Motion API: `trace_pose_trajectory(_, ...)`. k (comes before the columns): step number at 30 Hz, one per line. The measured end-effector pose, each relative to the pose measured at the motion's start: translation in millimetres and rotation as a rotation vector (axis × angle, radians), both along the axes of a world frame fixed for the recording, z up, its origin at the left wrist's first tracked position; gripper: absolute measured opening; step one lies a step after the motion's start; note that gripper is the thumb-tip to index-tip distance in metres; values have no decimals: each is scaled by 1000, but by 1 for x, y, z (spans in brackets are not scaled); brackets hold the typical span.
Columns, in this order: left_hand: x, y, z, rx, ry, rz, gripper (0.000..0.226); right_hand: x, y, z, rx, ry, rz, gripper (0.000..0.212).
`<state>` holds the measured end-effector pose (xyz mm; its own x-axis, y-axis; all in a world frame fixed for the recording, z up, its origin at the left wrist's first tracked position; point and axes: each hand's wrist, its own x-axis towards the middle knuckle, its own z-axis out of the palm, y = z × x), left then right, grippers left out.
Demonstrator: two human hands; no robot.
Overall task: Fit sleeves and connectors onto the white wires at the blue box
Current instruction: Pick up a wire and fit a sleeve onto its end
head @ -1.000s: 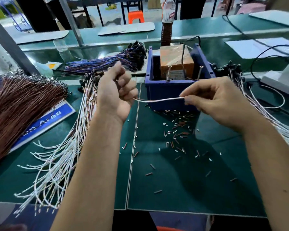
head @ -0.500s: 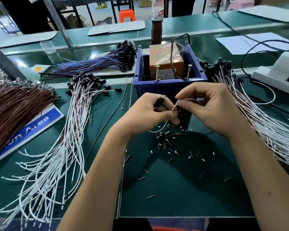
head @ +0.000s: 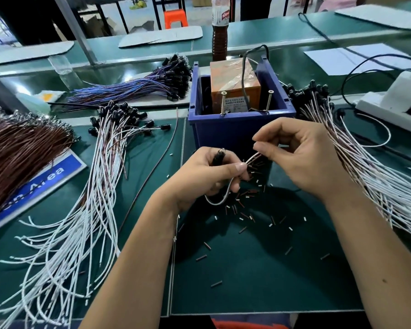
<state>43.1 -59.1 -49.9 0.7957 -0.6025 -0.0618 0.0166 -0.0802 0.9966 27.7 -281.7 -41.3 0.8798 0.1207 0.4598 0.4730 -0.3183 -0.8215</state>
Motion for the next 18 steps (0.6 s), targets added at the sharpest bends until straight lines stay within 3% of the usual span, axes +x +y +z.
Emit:
trace_pose_trajectory(7,2,-3,-3,-139,71,106,20,-6,-3,1,15,101,126,17)
trace_pose_trajectory(18,5,-4,-4,-107,80,129,19,-4,6,-5,28,94,63,3)
